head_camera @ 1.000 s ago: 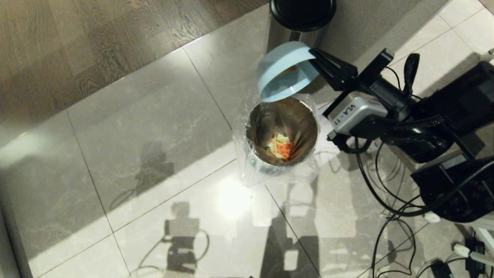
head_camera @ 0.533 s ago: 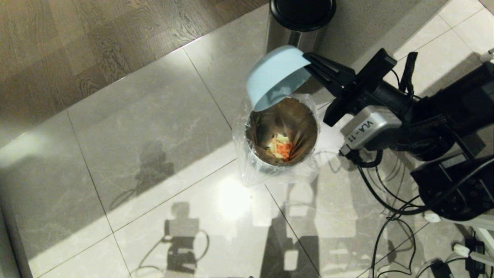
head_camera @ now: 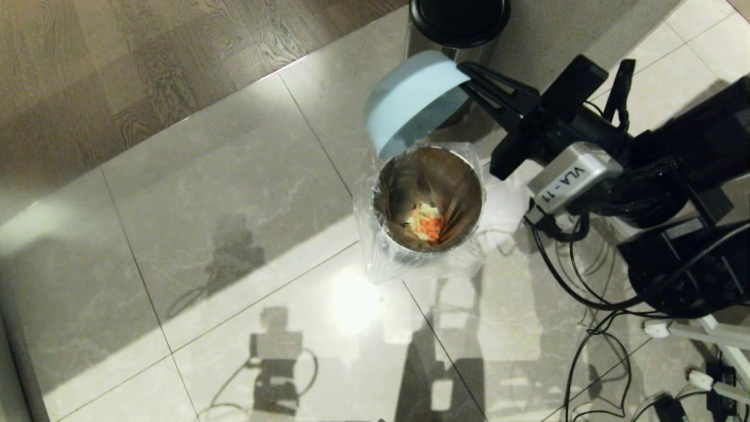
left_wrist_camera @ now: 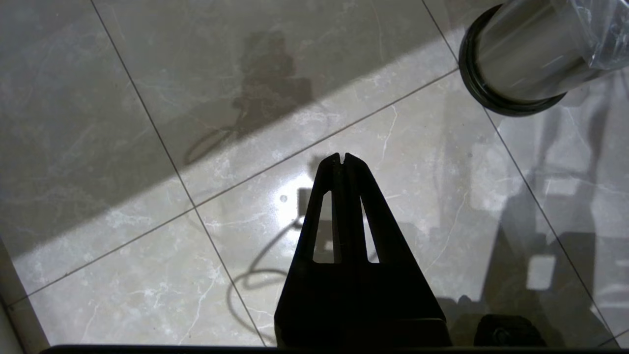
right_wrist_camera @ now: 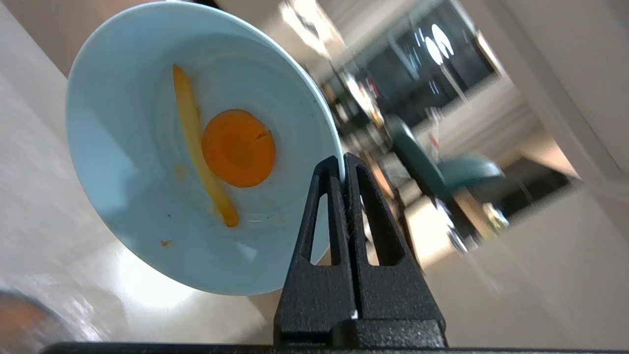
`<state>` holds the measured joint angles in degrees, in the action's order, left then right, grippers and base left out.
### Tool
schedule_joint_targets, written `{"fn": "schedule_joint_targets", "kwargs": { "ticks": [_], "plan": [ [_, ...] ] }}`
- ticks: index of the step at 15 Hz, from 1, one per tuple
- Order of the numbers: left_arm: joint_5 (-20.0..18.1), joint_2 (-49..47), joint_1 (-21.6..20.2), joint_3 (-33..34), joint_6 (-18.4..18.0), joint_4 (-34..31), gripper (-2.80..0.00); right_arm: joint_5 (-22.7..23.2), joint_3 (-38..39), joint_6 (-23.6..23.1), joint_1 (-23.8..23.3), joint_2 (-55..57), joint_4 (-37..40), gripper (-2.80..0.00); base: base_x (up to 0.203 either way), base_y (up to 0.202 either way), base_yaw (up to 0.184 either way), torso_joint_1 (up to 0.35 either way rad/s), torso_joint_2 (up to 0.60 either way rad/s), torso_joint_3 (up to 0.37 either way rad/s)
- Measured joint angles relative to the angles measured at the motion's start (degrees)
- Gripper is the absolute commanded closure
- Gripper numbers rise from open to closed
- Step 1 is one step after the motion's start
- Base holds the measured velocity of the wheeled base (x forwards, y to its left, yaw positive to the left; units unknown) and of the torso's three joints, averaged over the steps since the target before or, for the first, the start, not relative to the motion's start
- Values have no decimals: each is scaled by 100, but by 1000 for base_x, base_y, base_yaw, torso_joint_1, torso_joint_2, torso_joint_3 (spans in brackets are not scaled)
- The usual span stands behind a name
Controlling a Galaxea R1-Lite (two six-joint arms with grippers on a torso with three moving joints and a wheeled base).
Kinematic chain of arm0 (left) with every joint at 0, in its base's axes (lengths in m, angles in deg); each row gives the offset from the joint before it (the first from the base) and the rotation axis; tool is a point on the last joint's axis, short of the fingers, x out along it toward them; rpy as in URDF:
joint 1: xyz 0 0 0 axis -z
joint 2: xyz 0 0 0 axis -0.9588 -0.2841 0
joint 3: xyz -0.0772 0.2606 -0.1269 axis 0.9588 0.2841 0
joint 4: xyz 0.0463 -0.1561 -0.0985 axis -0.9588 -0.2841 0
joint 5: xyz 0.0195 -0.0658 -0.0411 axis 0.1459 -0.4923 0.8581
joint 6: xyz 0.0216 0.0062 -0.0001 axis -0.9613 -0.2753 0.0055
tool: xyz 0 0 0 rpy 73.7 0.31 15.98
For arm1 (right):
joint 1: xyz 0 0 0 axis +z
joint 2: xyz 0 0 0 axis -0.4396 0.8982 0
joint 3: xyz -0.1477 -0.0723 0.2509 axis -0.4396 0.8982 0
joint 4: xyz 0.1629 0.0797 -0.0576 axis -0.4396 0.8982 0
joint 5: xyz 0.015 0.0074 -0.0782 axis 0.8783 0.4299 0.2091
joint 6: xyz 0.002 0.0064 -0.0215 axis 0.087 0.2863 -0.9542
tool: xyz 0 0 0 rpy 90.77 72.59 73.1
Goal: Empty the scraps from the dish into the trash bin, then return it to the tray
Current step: Pour the leftover food from the bowl into the trash can
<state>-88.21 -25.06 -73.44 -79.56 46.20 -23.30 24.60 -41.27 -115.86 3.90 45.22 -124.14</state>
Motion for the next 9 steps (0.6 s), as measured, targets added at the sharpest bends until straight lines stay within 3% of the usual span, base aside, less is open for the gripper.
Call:
{"fn": "schedule_joint_targets", "kwargs": {
  "ticks": [4, 9],
  "plan": [
    [0, 0, 5, 0, 2, 0, 0, 292, 128, 195, -121, -126, -2, 0, 0, 0, 0, 0, 0, 0],
    [2, 0, 2, 0, 0, 0, 0, 449, -47, 938, -270, -235, -2, 0, 0, 0, 0, 0, 0, 0]
  ]
}}
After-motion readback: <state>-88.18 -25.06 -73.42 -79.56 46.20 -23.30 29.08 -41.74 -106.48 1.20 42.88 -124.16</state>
